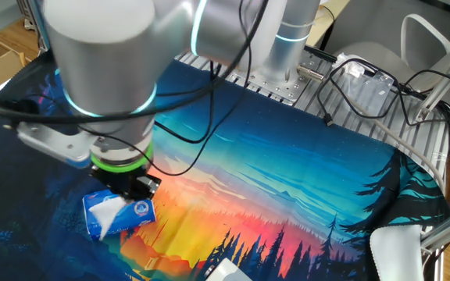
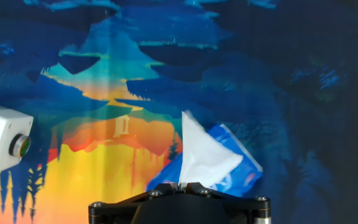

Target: Pull out a napkin

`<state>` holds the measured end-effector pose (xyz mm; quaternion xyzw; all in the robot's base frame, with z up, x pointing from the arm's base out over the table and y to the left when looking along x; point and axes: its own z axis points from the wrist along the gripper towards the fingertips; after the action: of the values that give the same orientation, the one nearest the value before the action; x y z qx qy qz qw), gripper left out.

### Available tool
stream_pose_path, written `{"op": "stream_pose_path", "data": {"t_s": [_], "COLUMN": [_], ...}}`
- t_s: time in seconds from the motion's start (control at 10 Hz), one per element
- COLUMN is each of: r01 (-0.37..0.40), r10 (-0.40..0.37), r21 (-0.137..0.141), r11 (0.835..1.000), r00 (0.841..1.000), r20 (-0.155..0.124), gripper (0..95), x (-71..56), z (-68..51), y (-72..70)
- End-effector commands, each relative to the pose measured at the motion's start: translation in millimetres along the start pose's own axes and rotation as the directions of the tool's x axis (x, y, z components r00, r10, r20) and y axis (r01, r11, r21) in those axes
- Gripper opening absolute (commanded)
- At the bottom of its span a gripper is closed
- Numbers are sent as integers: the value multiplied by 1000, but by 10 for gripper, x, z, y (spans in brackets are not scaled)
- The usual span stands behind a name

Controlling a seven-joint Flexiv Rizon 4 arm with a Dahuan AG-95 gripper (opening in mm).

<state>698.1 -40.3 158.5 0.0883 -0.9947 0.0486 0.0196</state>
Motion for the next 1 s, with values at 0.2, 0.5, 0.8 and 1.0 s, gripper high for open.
{"op": "stream_pose_path", "data": {"t_s": [0.2,0.5,0.8,1.0], "r01": [7,13,20,28], "r10": [-7,-13,-19,-25], "r21": [3,13,40,55], "r11": [1000,1000,999,998], "r00": [1000,1000,999,999], "r20": [0,-15,-36,-45], "gripper": [0,0,0,0], "x": [111,140,125,116], "z": [-228,-478,-742,-855], "y": [-71,-109,-96,-101]}}
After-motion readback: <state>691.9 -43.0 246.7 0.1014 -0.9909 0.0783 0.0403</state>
